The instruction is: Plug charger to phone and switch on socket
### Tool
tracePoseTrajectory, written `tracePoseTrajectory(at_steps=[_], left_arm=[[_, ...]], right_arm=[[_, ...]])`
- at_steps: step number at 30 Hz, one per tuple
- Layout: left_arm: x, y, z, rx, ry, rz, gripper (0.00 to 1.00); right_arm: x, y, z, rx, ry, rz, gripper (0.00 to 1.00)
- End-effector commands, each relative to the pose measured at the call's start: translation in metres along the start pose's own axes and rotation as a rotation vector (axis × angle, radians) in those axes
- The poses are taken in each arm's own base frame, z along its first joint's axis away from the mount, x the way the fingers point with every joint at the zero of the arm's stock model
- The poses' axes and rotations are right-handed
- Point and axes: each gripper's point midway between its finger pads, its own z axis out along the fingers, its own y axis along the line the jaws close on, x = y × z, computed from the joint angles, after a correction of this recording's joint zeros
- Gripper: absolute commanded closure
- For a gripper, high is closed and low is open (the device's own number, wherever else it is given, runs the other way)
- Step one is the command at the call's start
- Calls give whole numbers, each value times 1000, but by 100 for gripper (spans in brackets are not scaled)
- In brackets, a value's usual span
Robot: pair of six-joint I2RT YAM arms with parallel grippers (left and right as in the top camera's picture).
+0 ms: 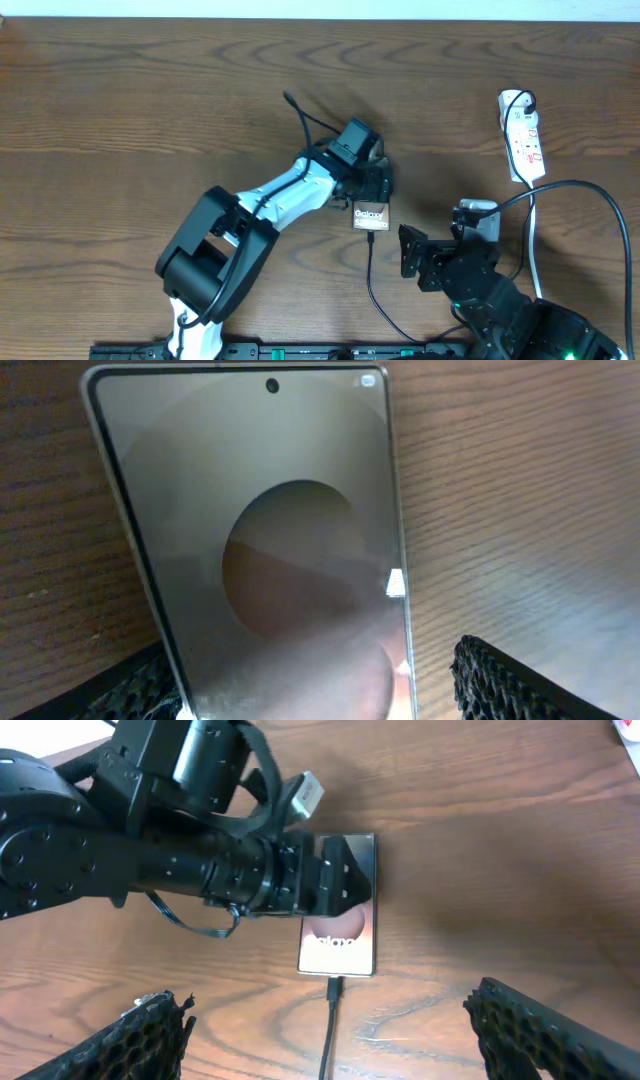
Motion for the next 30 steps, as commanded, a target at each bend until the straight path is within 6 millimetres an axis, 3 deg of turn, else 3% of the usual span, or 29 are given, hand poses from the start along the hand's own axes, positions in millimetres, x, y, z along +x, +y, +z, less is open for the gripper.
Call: tracePoseTrajectory(at_steps=[1, 8, 10, 13, 15, 17, 21, 22, 23, 25, 27, 30], left_arm=[[41, 74, 34, -276, 94, -22, 14], [33, 94, 19, -301, 91, -118, 14], [30, 99, 8, -338, 77, -121, 14], [25, 112, -24, -456, 33, -109, 14], [18, 118, -64, -546, -28, -94, 14], [10, 111, -97, -555, -95, -89, 14], [-12, 82, -180, -478, -327, -88, 14], [-17, 75, -212, -458, -419, -90, 14], [-19, 71, -244, -446, -508, -96, 14], [-14, 71, -287, -443, -617, -108, 14], [-1, 73, -330, -434, -718, -124, 14], [21, 74, -374, -377, -818, -139, 14]], right_arm=[[-2, 1, 1, 8, -1, 12, 10], [8, 6, 3, -16, 57, 0, 10], [9, 5, 3, -13, 60, -2, 1], [9, 5, 3, -13, 60, -2, 1], [9, 5, 3, -9, 57, -3, 1], [2, -3, 5, 41, 13, -7, 2], [-14, -24, 11, 192, -83, -35, 26], [-17, -30, 14, 234, -94, -38, 33], [-19, -37, 17, 278, -99, -34, 48], [-23, -49, 20, 335, -106, -17, 61], [-35, -79, 20, 443, -136, 76, 77], [-48, -116, 13, 555, -176, 227, 99]])
